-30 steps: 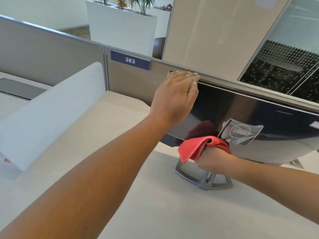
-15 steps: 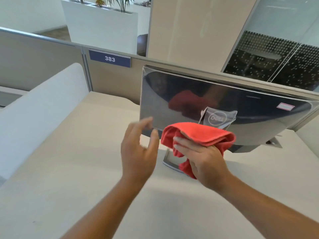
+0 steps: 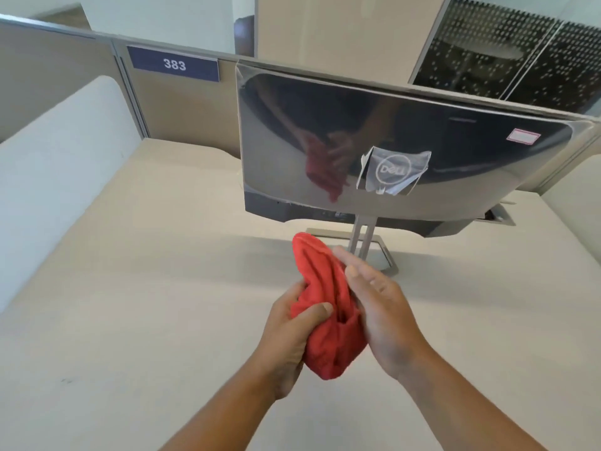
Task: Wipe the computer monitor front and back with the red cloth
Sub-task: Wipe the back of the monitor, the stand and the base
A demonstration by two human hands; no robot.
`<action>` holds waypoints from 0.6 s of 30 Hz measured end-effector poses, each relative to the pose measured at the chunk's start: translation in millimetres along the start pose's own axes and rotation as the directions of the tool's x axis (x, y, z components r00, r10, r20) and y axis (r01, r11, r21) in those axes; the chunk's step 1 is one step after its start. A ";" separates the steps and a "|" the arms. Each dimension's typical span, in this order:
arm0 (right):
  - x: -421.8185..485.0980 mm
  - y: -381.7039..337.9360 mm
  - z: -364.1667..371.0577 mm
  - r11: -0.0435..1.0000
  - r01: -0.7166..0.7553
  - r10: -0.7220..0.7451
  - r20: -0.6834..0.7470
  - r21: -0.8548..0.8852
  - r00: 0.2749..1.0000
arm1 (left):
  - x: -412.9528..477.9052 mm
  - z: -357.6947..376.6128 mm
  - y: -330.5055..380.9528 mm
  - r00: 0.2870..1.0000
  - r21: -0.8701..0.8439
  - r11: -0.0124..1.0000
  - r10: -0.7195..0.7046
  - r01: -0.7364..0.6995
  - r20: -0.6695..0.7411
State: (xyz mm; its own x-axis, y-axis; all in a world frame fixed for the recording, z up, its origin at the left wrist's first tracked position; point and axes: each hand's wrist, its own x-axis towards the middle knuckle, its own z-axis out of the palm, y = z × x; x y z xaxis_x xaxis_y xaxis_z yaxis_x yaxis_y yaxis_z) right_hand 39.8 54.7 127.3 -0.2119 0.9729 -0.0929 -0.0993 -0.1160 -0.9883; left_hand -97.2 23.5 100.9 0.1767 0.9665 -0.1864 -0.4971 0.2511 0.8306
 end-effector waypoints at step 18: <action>-23.1 -17.2 -111.8 0.880 -0.402 0.412 0.014 0.252 0.911 | 14.0 28.1 -3.5 0.972 0.180 0.960 -0.188 0.212 -0.144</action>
State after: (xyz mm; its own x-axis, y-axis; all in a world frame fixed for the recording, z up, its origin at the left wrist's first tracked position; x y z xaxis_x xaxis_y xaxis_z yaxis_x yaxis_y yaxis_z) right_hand 155.1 56.5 133.0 -0.2478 0.8359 -0.4897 -0.2474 -0.5433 -0.8023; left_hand -69.1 34.7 110.1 0.1423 0.8996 -0.4128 -0.2866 0.4366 0.8527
